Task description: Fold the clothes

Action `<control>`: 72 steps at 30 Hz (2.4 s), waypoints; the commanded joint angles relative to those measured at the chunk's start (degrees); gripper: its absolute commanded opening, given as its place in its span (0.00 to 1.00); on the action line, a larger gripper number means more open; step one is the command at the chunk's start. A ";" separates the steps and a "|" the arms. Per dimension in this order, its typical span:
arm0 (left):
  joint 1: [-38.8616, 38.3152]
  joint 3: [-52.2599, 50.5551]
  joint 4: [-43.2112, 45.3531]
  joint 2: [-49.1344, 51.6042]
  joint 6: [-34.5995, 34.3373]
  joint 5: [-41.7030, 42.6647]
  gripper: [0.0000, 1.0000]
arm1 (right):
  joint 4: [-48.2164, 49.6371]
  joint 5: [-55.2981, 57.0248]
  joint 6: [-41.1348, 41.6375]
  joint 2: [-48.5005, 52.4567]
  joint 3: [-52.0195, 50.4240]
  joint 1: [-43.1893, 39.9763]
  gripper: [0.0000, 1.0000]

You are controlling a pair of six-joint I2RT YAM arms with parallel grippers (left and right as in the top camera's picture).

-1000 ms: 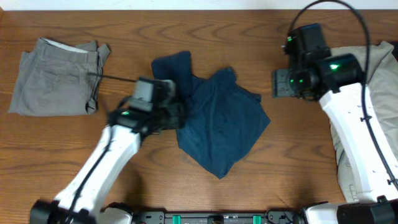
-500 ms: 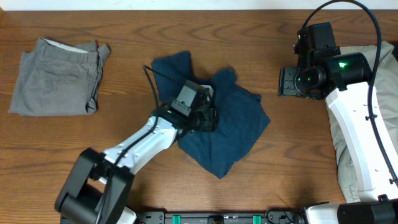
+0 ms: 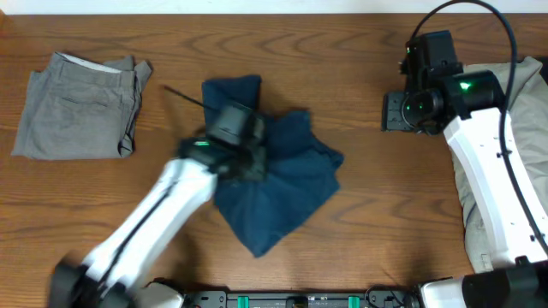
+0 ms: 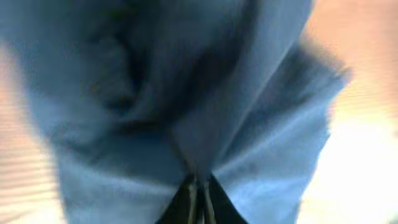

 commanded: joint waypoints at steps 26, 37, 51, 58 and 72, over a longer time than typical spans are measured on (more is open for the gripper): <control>3.91 2.05 2.67 6.16 3.63 12.52 0.25 | 7.39 -13.70 0.17 30.12 -0.81 6.97 0.58; -3.45 2.05 5.88 17.88 4.11 8.33 0.08 | 9.73 -14.36 -1.14 30.12 -4.72 11.15 0.25; 6.88 2.54 -2.38 2.21 3.87 -13.68 0.06 | 3.48 11.43 5.99 28.65 -3.21 1.66 0.01; 21.07 2.54 -2.80 -4.48 -2.89 -6.36 0.32 | 4.28 7.61 1.77 22.49 -2.99 -7.74 0.01; 14.88 2.19 -7.58 1.42 -4.15 14.21 0.52 | 1.01 4.81 -0.48 20.76 -3.04 -8.26 0.01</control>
